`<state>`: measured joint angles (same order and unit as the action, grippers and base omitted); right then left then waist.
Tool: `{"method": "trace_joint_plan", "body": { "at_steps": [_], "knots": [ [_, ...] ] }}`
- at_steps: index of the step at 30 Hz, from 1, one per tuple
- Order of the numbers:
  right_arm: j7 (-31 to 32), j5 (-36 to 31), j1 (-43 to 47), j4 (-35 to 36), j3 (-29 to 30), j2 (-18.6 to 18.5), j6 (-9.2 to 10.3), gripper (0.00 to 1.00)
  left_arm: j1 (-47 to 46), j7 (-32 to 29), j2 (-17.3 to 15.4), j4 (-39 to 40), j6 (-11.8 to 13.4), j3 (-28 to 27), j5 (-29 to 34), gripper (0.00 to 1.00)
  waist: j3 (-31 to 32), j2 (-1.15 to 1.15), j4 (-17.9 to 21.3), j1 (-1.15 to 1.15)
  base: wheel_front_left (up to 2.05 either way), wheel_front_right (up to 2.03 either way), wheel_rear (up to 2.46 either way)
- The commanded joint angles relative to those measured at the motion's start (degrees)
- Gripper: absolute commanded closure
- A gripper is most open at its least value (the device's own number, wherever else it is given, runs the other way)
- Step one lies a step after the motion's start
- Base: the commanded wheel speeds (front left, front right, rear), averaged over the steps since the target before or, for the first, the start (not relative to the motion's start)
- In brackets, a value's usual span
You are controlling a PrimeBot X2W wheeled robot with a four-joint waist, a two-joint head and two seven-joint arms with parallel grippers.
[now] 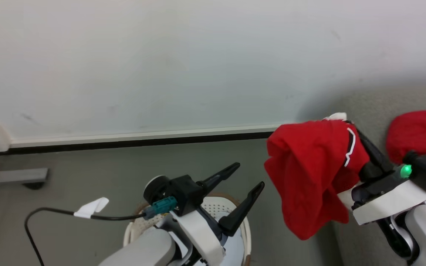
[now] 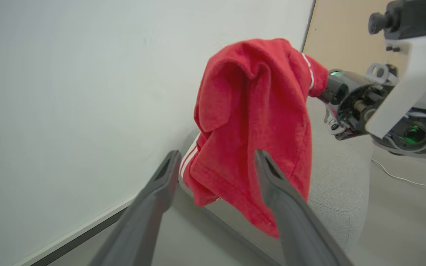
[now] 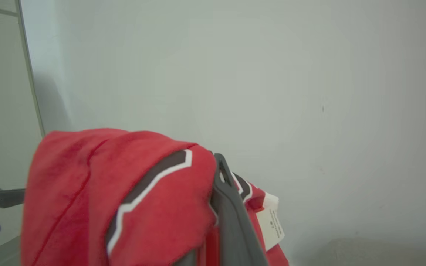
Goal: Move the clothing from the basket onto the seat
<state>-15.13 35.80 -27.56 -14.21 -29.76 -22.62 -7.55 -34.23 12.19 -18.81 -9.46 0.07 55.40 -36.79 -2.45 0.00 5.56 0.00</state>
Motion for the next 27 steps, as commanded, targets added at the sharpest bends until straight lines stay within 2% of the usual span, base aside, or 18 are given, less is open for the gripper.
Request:
{"method": "trace_joint_plan", "body": {
  "at_steps": [1, 6, 15, 27],
  "knots": [
    [0.0, 0.5, 0.7, 0.6, 0.7, 0.2, 0.13, 1.0, -0.7, 0.5, -0.4, 0.0, 0.3, -0.2, 0.8, 0.0, -1.2, 0.0, 1.9, 0.0, 0.0, 0.0, 0.0],
    [0.0, 0.8, 0.6, 2.9, 3.2, -0.3, 0.13, 1.0, -1.7, 1.3, -1.1, -0.1, 0.8, -0.1, 3.0, 0.0, -2.7, 0.0, 6.0, 0.0, 0.0, 0.0, 0.0],
    [0.0, -0.8, 1.8, 5.4, 7.0, -1.0, 0.13, 1.0, -2.7, 1.7, -1.4, -0.4, 0.8, -0.3, 3.6, 0.0, -4.9, 0.0, 13.1, 0.0, 0.0, 0.0, 0.0],
    [0.0, -1.9, 5.4, 7.8, 13.7, 0.3, 0.13, 1.0, -4.2, 1.7, -2.3, -0.2, 0.9, 0.5, 5.3, 0.0, -7.2, 0.0, 20.0, 0.0, 0.0, 0.0, 0.0]
  ]
}}
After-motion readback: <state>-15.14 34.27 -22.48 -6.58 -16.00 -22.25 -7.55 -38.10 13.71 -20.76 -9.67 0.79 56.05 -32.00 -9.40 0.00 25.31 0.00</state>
